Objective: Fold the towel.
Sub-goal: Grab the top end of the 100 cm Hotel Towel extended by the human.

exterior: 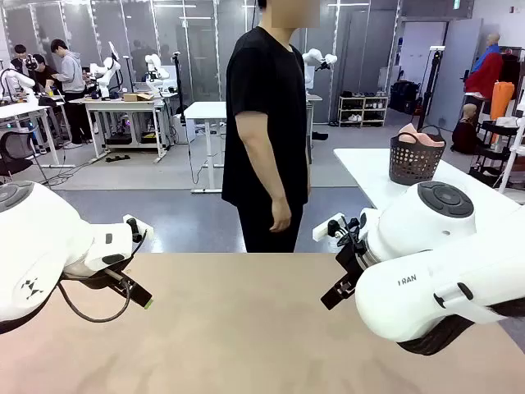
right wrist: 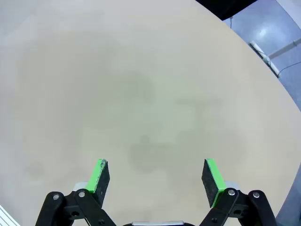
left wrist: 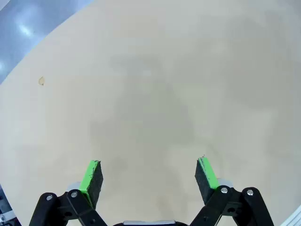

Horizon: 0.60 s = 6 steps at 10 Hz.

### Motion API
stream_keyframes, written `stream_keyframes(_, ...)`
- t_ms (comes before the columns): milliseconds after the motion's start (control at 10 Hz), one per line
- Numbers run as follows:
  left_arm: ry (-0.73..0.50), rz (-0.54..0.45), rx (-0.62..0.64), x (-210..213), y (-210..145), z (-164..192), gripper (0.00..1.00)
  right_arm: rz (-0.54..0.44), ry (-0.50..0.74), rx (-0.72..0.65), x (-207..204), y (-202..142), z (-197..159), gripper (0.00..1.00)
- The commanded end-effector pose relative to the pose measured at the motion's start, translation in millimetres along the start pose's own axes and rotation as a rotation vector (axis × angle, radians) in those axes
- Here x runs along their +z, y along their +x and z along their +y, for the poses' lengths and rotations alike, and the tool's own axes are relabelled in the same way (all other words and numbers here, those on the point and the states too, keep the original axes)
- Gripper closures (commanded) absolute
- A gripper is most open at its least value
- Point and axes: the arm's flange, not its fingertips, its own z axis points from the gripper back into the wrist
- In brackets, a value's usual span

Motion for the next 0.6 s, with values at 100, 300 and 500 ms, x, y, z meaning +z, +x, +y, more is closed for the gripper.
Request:
stream_keyframes(100,0.0,0.0,0.0,0.0,0.1,-0.1,0.0,0.0,0.0,0.0,0.0,0.0,0.0,0.0)
stream_keyframes(300,0.0,0.0,0.0,0.0,0.1,-0.1,0.0,0.0,0.0,0.0,0.0,0.0,0.0,0.0)
stream_keyframes(500,0.0,0.0,0.0,0.0,0.1,-0.1,0.0,0.0,0.0,0.0,0.0,0.0,0.0,0.0)
